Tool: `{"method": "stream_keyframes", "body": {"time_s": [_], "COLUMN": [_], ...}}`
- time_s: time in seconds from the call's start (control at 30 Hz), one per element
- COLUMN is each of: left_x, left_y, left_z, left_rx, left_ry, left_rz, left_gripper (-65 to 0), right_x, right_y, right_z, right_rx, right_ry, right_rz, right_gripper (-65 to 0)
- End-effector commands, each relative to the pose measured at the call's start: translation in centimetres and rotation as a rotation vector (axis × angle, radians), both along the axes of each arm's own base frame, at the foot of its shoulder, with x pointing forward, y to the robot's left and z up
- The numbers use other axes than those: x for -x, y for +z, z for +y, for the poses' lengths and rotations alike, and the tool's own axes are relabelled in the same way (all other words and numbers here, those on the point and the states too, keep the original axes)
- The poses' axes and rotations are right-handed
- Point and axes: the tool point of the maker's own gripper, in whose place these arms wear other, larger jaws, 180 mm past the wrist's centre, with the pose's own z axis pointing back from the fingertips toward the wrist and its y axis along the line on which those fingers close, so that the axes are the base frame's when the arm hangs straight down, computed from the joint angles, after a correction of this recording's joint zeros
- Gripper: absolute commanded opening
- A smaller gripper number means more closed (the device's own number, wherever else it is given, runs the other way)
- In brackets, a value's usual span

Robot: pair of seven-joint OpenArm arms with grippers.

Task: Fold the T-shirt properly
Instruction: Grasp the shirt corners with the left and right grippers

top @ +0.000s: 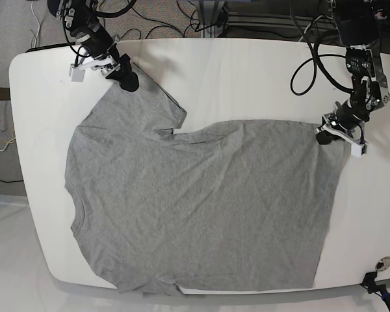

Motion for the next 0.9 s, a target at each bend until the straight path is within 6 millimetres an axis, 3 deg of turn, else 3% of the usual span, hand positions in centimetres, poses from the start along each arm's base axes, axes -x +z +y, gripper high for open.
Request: {"method": "stream_keyframes", "body": {"time_s": [0.0, 0.13, 0.37, 0.47, 0.57, 0.6, 0.87], "left_x": [-1.0, -1.0, -1.0, -1.0, -1.0, -1.0, -0.1], "left_y": [1.5, 1.5, 1.5, 1.5, 1.5, 1.5, 0.8], "left_z": [0.9, 1.0, 1.0, 1.0, 1.0, 1.0, 0.9], "left_rx": [-0.018, -0.020, -0.020, -0.020, -0.020, -0.020, -0.021], "left_ry": [0.002, 0.002, 0.002, 0.002, 0.002, 0.002, -0.002], "left_rz": [-0.048, -0.048, -0.048, -0.048, -0.048, -0.048, -0.027], "left_gripper": [-65.0, -65.0, -65.0, -65.0, -65.0, -65.0, -65.0], "right_x": [-0.5, -1.8, -3.2, -3.3, -3.3, -3.3, -3.6], "right_y": [0.2, 0.7, 1.3, 1.3, 1.3, 1.3, 1.2], "right_z": [-0.3, 0.3, 1.5, 1.3, 1.4, 1.4, 0.0], "right_rx": [0.017, 0.005, -0.013, -0.006, -0.006, -0.005, 0.166], "right_ry": [0.007, 0.046, 0.074, 0.077, 0.080, 0.081, 0.136], "right_rz": [-0.001, -0.020, -0.049, -0.051, -0.052, -0.052, -0.036], "right_gripper": [-20.4, -22.0, -32.3, -43.5, -61.7, -65.0, -65.0]}}
